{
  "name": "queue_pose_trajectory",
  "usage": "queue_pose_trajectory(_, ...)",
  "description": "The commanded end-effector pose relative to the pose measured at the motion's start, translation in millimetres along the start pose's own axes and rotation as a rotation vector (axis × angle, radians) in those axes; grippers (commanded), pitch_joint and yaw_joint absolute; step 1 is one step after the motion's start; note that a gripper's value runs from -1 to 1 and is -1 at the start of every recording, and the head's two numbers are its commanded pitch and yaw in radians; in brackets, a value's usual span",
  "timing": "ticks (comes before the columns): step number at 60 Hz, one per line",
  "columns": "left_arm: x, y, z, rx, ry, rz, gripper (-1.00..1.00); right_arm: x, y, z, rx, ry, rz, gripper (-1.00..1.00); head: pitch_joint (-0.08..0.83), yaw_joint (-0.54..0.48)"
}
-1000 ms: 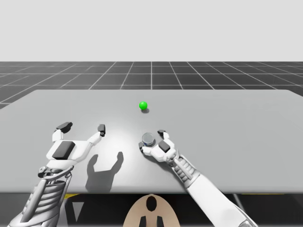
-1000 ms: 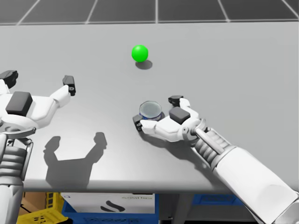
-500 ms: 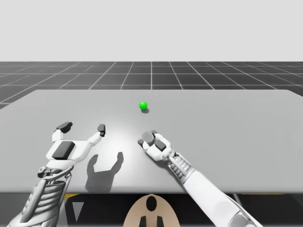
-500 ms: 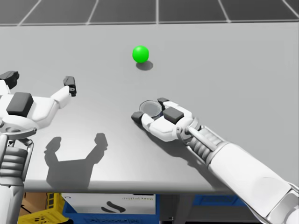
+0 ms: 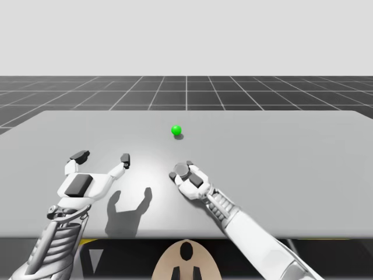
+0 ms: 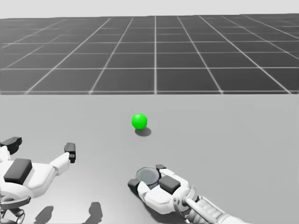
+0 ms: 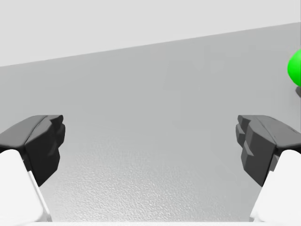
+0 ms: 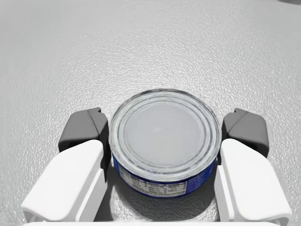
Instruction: Watch the red light. When it turns green, pick up the object.
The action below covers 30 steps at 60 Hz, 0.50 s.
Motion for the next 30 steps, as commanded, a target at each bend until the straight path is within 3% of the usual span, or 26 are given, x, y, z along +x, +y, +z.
queue_pose_trajectory(1, -1, -0.9, 1, -0.002, 0.002, 0.003, -1.0, 26, 66.8, -18, 0.128, -0.109, -0.12, 1.0, 0.33, 0.03)
queue_pose_trajectory(21, 0, -0.2, 0, 0.0, -0.001, -0.002, -1.0, 131, 44.9, 37, 0.1, -0.346, -0.067, 1.0, 0.303, 0.02)
queue_pose_trajectory(30, 0, -0.1, 0, -0.001, 0.001, -0.002, -1.0, 181, 43.1, 75, 0.076, -0.489, -0.01, 1.0, 0.291, 0.03)
